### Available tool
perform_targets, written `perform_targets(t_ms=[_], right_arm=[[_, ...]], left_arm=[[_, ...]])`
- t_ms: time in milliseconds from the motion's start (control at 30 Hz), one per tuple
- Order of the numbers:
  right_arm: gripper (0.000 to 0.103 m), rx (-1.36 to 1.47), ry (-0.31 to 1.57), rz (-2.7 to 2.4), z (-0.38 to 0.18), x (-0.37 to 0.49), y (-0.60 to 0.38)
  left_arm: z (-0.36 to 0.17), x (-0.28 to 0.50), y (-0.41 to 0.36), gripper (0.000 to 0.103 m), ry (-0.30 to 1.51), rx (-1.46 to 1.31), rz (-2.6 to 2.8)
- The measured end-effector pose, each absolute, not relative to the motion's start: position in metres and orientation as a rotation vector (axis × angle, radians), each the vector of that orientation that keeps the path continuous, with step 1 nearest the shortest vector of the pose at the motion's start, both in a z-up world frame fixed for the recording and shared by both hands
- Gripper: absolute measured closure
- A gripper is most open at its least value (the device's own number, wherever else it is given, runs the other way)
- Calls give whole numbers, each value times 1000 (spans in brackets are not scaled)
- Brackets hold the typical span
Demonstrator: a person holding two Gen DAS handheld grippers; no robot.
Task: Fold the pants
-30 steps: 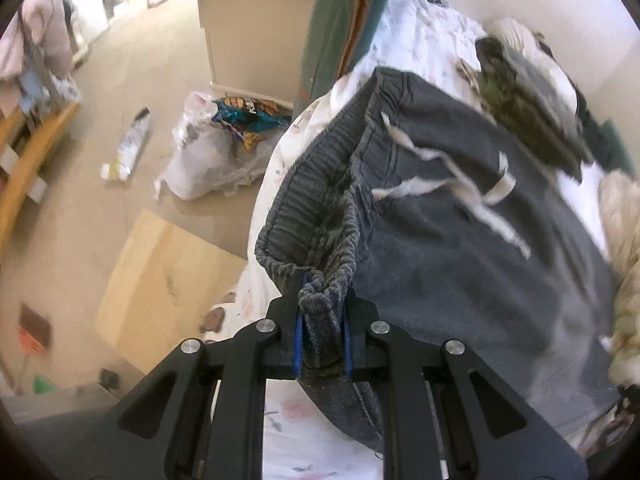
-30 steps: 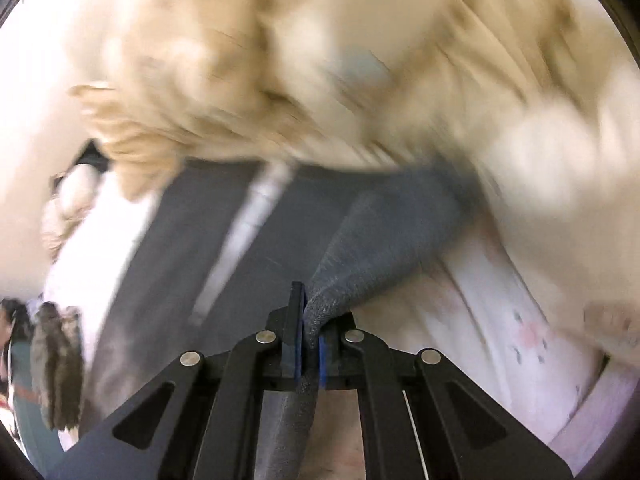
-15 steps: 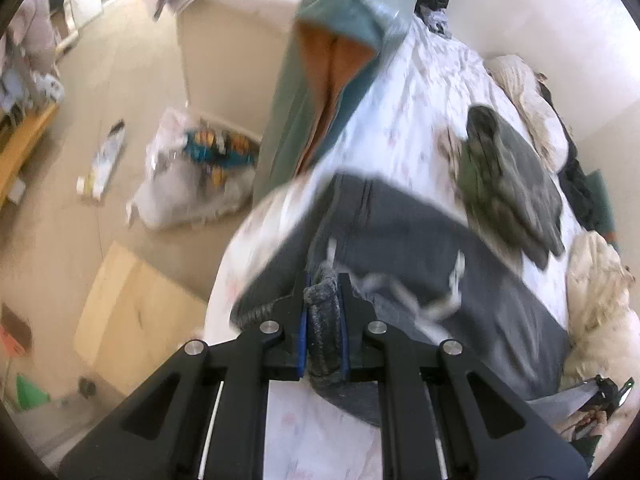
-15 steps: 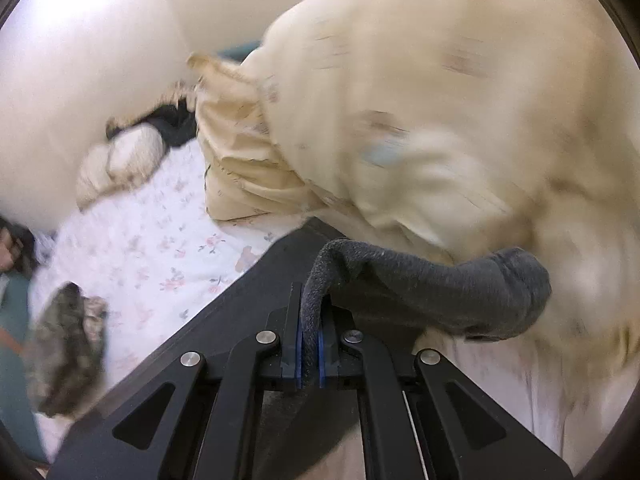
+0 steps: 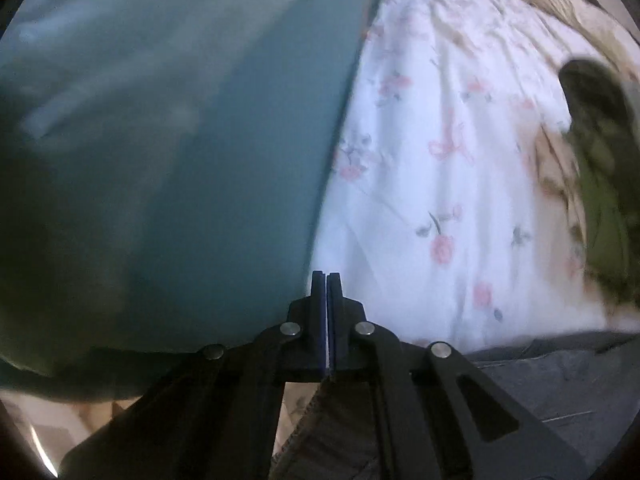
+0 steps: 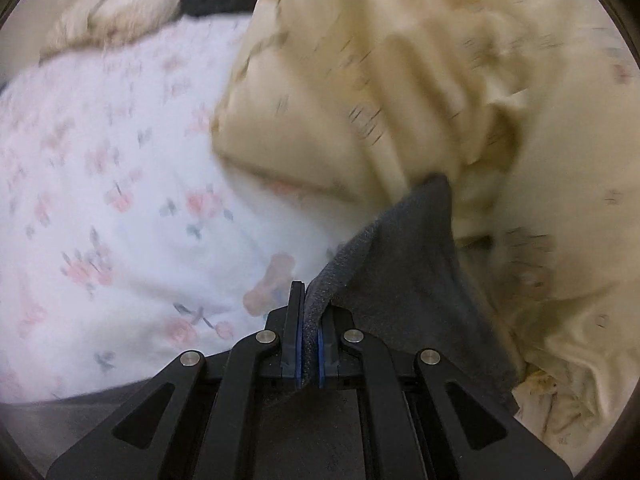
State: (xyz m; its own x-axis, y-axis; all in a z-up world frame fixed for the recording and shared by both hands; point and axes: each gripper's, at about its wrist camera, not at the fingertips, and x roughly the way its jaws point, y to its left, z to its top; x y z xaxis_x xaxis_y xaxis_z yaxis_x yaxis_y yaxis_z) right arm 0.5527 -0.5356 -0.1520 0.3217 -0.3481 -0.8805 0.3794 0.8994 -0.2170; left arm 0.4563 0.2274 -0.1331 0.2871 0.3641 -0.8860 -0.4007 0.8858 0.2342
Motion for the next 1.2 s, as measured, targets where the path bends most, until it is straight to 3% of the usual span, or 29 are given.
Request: perform_targets(t_ms=[67,100,133,200,233,267,400,533,667,767,833,867,1133,1167,1200], right_arm=[[96,26,1181,-456,-162,556,-536],[87,21,1177,-451,-162,555,-536],[64,18,1178,-440,-162,554,-536],[28,13,1170,-401,-157,547,-534],[27,-20,1142,-384,-149,541,-531],[27,-47,1119,-366,-141,534,-528],[28,-6,1038,-240,-109,489,-531],[29,103,1006,-243,-93,423,-558],[30,251,993,-320,-100,372,-601],[36,306,989,-439,-116,333,-624],[53,378,1019,-433,-133,326,-633],[56,399,1037,-441,-144,326,-639],[53,591,1012,-493,-180,351,-670],[56,584,1002,-488,-180,355,-669],[76,581,994,-474,-179,357,-668]], left_arm=[[-135,450,215,101,1137,-26,458],[-135,446,209,101,1125,-32,434],[-134,442,202,97,1116,-29,418],[-127,432,187,78,1080,11,420],[-118,428,181,59,1041,32,420],[-110,420,174,43,994,38,407],[-77,381,132,30,798,146,320],[-108,380,122,29,946,123,216],[-179,394,134,27,1127,190,256],[-183,393,126,26,1081,208,294],[-184,388,123,26,1084,215,312],[-184,388,123,26,1086,218,311],[-180,388,129,26,1042,163,301],[-180,387,131,26,1035,161,300],[-180,386,131,26,1031,161,296]])
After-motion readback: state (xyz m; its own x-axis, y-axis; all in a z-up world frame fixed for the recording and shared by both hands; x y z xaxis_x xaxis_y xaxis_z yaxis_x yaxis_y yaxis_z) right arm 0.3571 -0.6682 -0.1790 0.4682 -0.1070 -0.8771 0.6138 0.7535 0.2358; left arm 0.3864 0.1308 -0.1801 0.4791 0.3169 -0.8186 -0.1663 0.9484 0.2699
